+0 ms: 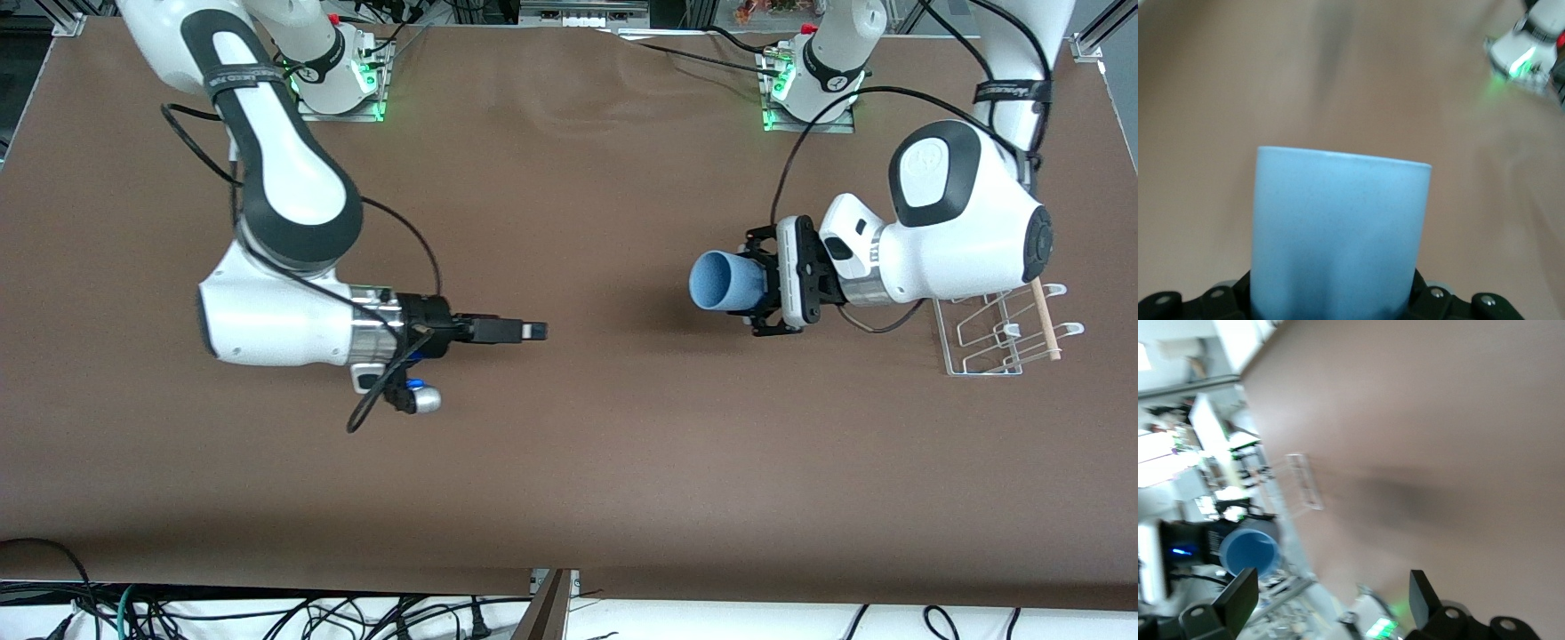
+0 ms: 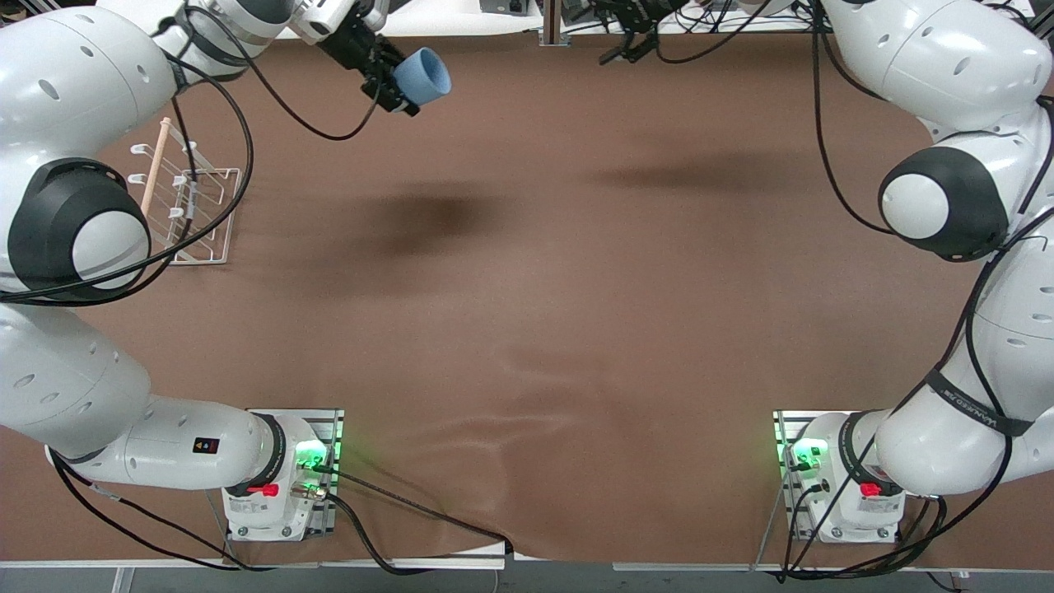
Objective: Transfer cup to left arm and place on rack
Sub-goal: 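Open the right gripper and withdraw while the left gripper carries cup, then lower the cup into the wire rack slot with the left gripper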
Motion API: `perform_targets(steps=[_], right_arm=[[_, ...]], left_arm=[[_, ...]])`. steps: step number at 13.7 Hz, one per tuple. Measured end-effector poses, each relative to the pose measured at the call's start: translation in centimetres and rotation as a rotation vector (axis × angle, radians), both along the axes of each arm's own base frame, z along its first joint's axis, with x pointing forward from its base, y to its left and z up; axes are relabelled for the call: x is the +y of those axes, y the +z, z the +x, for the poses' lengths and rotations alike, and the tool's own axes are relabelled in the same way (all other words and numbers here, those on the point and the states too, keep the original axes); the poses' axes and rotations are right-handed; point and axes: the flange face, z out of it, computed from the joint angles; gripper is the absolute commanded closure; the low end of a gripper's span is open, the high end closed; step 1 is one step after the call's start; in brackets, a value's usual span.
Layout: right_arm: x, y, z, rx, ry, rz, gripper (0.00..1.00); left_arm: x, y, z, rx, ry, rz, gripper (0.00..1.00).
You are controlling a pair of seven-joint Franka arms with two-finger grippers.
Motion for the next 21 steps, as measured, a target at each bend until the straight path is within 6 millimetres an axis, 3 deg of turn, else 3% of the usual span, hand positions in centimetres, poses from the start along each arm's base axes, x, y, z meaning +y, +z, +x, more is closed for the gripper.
perform_targets(steps=[4, 8, 11, 13, 15, 18, 21], right_arm=[[-7.4, -0.6, 1.3, -0.061, 0.066, -0.264, 0.00], [-14.5, -2.3, 2.0, -0.145, 0.248, -0.449, 0.00], [-19.2, -2.0, 2.3, -0.212, 0.339, -0.578, 0.00], [-21.9, 0.0, 2.2, -0.244, 0.357, -0.689, 0.00], [-23.7, 3.3, 1.4, -0.274, 0.346, -0.754, 0.00], [-26.9, 8.2, -0.9, -0.284, 0.340, -0.864, 0.00], [-29.0, 13.5, -3.7, -0.293, 0.339, -0.976, 0.00]], left_arm=[[4.7, -1.2, -0.2, 0.026, -0.049, 0.420, 1.00], [7.3, -1.9, -1.7, 0.111, -0.078, 0.828, 1.00], [9.3, -1.9, -2.1, 0.135, -0.015, 1.109, 1.00], [10.3, -2.8, -2.3, 0.149, -0.012, 1.314, 1.00], [11.2, -5.1, -2.8, 0.200, -0.043, 1.539, 1.00], [12.4, -9.6, -3.8, 0.233, -0.011, 1.745, 1.00], [14.4, -12.6, -5.7, 0.121, 0.001, 1.918, 1.00]])
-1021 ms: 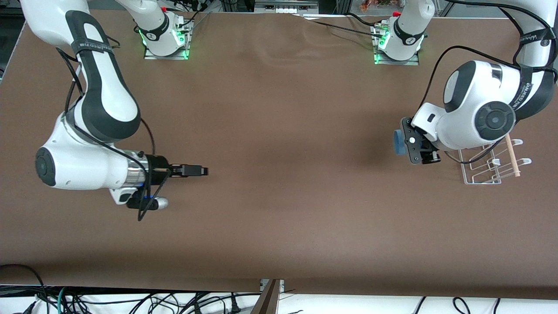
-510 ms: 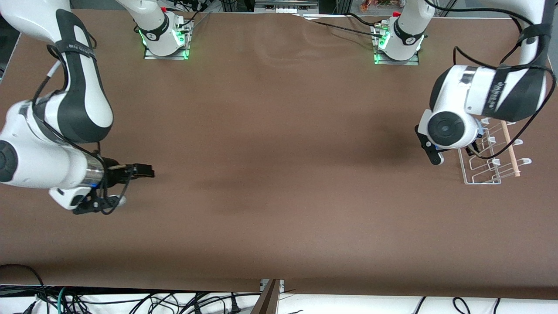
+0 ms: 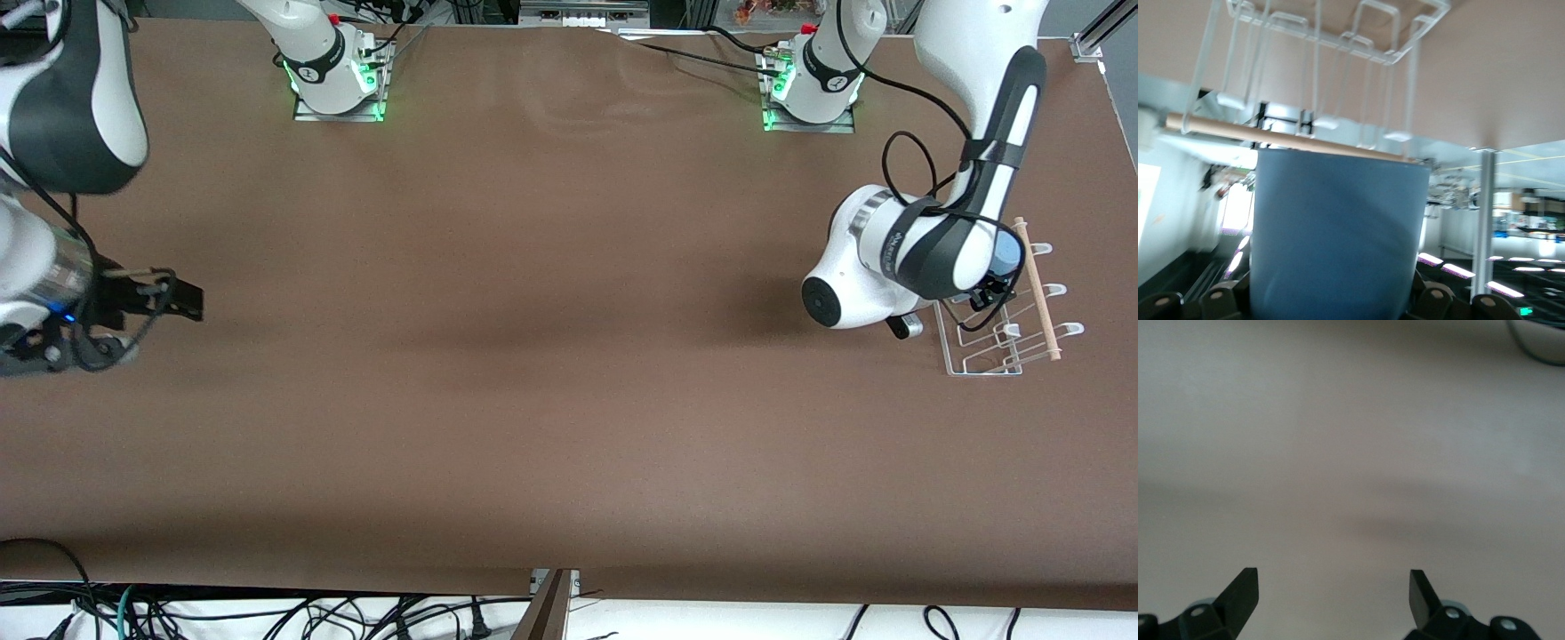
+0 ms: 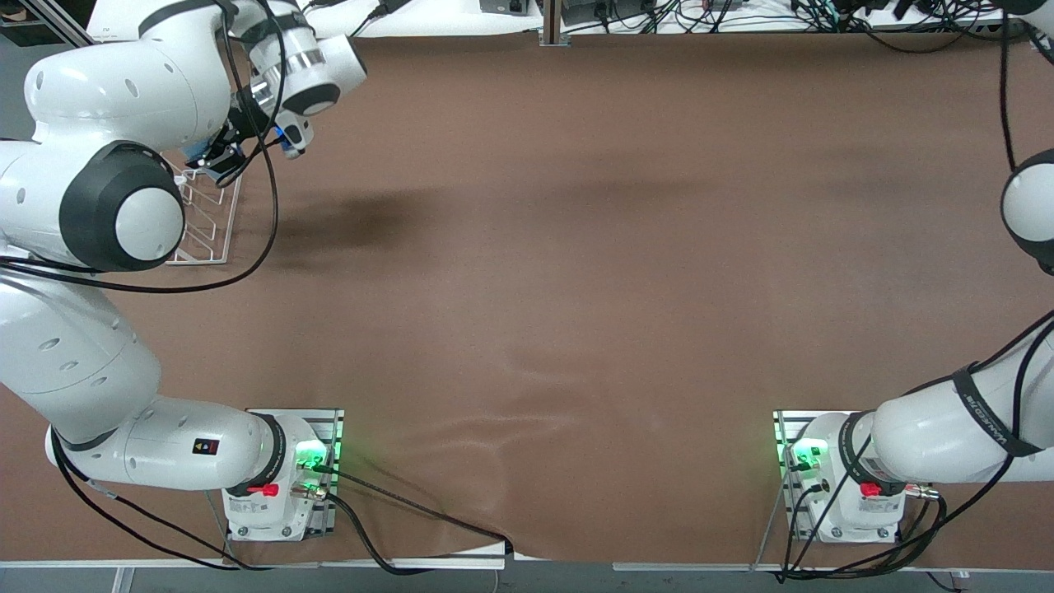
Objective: Transfer cup to left arm and place on rack
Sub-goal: 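Lower the cup into the wire rack slot with the left gripper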
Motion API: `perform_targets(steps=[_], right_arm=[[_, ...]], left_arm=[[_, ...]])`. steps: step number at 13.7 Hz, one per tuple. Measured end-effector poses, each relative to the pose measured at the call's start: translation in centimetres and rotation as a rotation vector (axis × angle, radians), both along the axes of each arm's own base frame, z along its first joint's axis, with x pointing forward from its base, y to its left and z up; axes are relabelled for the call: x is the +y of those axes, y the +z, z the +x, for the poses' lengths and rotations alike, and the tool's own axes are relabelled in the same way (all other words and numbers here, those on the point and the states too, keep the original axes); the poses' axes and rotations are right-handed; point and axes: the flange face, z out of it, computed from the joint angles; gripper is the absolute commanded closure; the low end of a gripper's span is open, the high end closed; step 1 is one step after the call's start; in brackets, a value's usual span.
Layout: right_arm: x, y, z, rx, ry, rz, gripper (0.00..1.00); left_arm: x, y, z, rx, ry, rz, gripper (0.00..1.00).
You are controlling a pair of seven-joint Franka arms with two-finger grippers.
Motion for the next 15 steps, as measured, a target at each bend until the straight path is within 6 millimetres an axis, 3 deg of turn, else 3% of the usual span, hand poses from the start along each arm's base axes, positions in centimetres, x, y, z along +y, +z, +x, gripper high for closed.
perform_targets(steps=[2, 4, 7, 15], right_arm=[[-0.8, 3.0, -1.6, -0.034, -0.012, -0.003, 0.00], [-1.0, 4.1, -2.7, -0.040, -0.015, -0.004, 0.00], [-0.6, 2.8, -3.6, 0.013, -0.022, 0.040, 0.00], [-1.2, 2.3, -3.6, 0.022, -0.034, 0.055, 0.00]], left_arm=[[1.5, -0.9, -0.9, -0.014, -0.065, 0.055, 1.00], [3.8, -1.3, -1.2, -0.025, -0.087, 0.034, 1.00], [6.3, -1.9, -1.5, -0.029, -0.090, 0.010, 0.99], [8.4, -3.6, -2.3, -0.010, -0.127, -0.019, 1.00]])
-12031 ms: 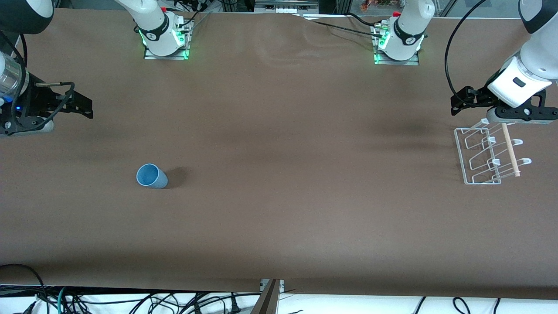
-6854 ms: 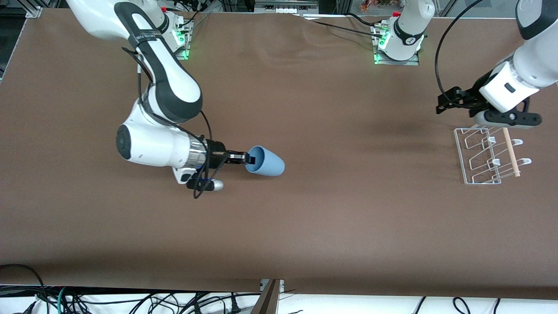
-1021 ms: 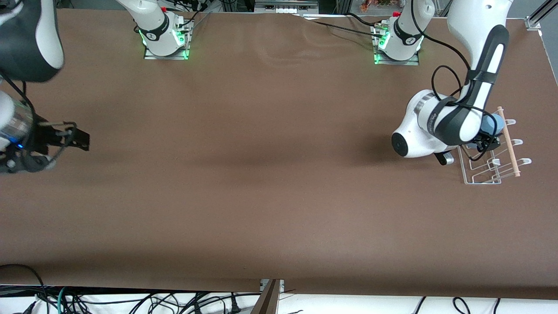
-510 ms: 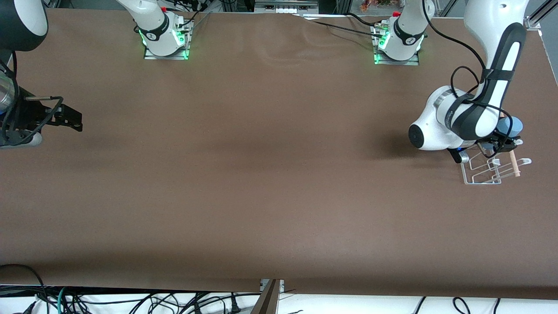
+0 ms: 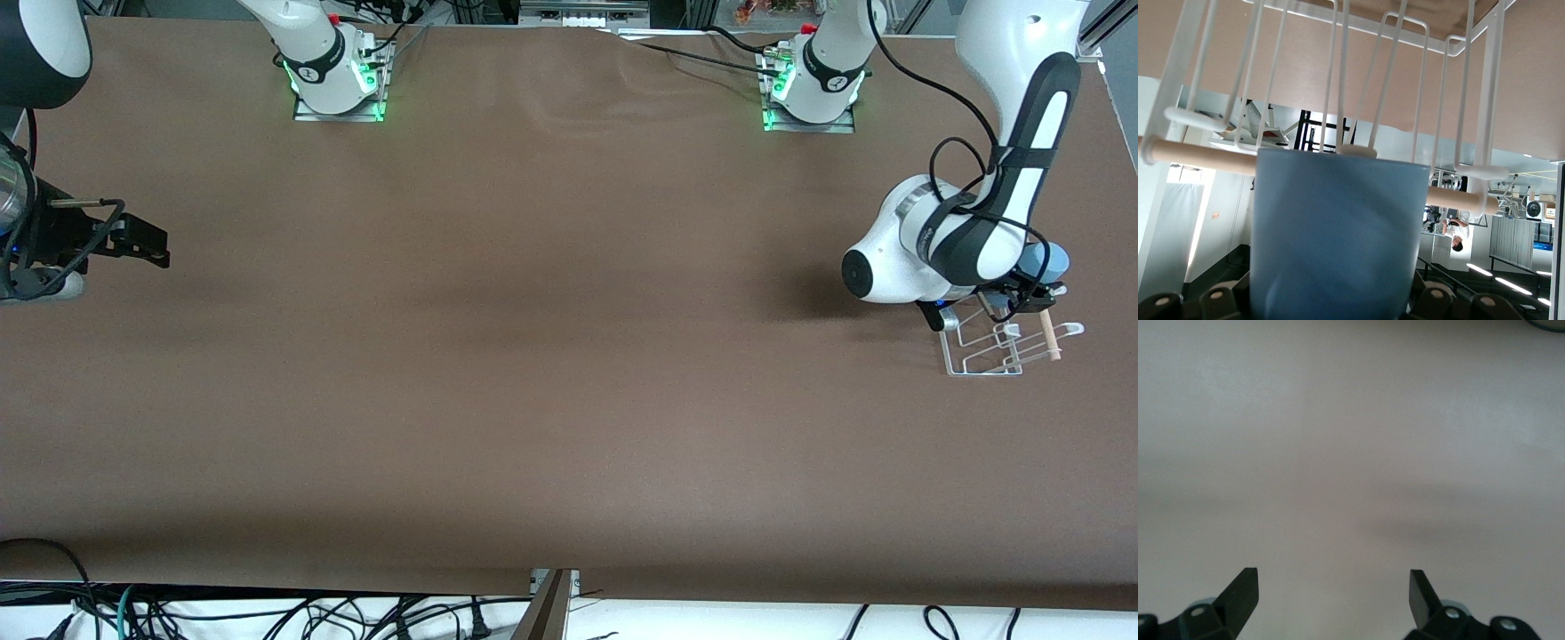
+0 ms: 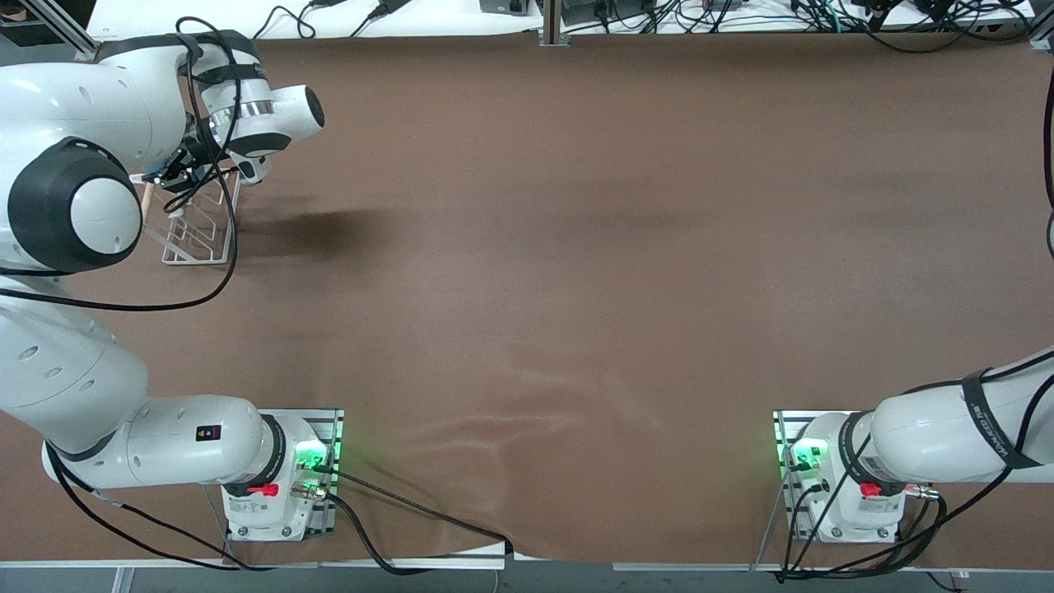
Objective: Transfer cup to left arm and place on rack
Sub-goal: 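Lower the cup into the wire rack slot with the left gripper, then open the left gripper and lift it away from the rack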
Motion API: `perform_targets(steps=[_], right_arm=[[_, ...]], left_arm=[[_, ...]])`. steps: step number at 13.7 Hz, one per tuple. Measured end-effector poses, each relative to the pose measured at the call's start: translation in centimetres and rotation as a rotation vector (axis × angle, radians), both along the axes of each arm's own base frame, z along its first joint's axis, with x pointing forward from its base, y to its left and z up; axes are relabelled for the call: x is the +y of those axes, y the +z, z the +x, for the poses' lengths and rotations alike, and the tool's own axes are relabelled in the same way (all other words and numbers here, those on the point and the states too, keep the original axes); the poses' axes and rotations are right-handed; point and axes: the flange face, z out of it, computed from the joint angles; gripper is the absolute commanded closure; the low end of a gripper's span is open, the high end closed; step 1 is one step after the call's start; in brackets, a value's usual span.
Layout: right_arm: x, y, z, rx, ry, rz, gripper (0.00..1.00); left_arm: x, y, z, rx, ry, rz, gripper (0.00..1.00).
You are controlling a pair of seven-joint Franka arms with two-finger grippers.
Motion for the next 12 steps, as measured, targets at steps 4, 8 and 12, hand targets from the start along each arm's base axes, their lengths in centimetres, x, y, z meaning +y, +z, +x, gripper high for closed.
perform_targets(steps=[4, 8, 12], right_arm=[[0.0, 0.0, 0.0, -0.001, 0.000, 0.000, 0.00], [-0.1, -0.1, 0.1, 0.000, -0.001, 0.000, 0.00], [-0.1, -0.1, 0.1, 0.001, -0.001, 0.000, 0.00]], left_arm=[[-0.1, -0.5, -0.1, 0.006, -0.020, -0.008, 1.00], [0.1, -2.0, 0.0, 0.028, -0.078, -0.008, 0.00], [0.6, -2.4, 0.0, 0.029, -0.078, -0.018, 0.00]])
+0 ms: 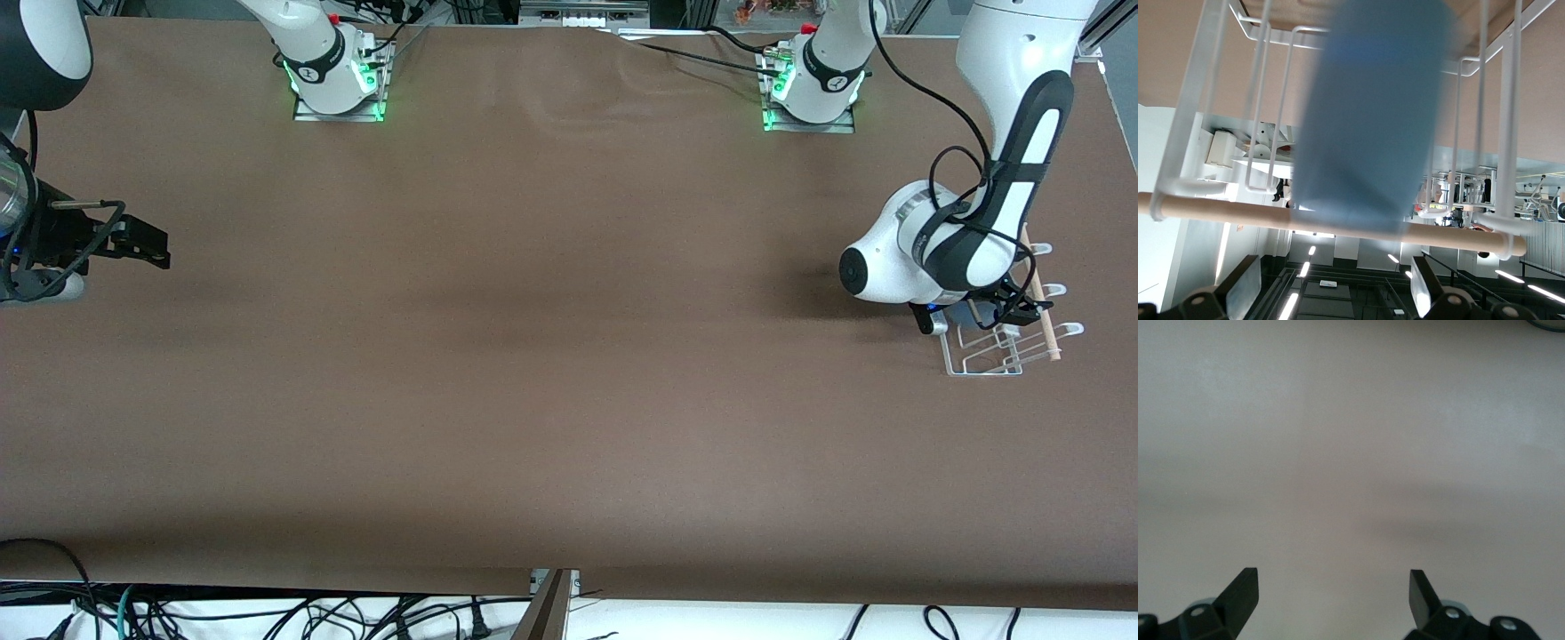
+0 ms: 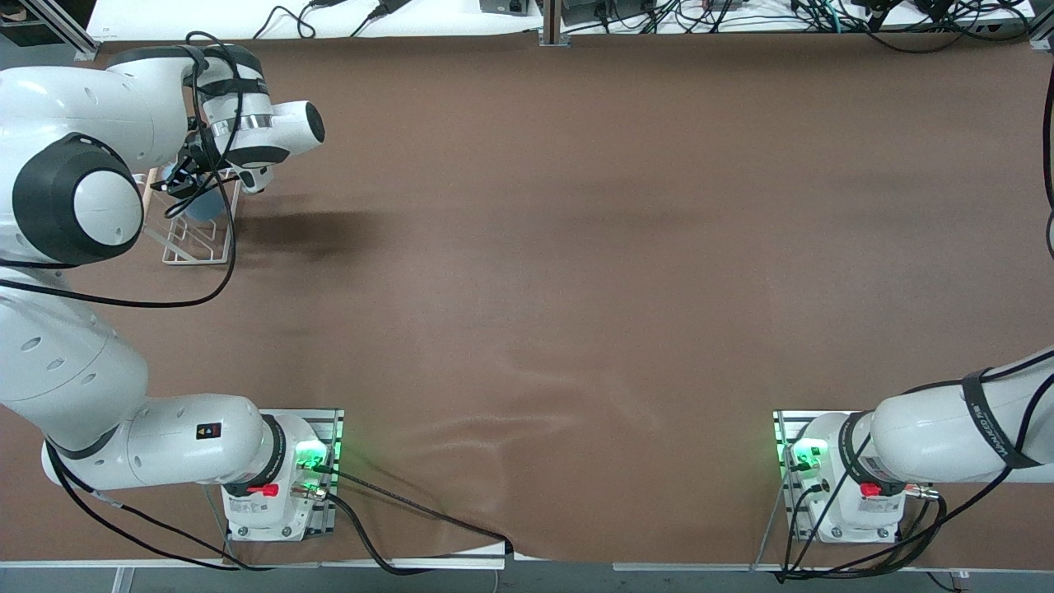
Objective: Transfer cup to left arm and place on rack
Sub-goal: 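Open the left gripper and lift it away from the rack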
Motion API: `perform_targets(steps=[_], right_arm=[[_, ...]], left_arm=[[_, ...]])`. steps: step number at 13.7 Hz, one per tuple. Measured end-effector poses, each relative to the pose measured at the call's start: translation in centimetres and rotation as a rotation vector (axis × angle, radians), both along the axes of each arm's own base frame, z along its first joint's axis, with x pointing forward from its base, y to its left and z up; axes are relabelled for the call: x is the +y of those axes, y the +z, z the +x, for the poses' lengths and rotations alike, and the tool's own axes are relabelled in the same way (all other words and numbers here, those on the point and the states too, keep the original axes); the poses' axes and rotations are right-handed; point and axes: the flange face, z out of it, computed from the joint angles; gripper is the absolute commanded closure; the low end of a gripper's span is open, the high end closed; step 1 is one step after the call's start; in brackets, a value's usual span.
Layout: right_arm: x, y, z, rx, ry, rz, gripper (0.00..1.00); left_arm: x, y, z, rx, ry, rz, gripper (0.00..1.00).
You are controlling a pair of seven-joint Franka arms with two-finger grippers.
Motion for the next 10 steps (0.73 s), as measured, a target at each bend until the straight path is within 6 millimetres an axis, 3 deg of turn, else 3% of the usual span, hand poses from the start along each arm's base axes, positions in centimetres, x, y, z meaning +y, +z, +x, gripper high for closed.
perform_targets(steps=[5, 7, 10], right_arm=[[0.0, 0.0, 0.0, 0.000, 0.000, 0.000, 0.00], [0.0, 0.0, 0.0, -0.001, 0.000, 0.000, 0.00], [0.0, 0.1, 0.0, -0.002, 0.000, 0.001, 0.00]], left_arm=[[0.1, 1.7, 1.2, -0.052, 0.004, 0.001, 0.00], [0.0, 4.5, 2.4, -0.126, 0.067, -0.042, 0.00], [-0.9, 10.6, 4.6, -0.270, 0.266, -0.196, 0.00]])
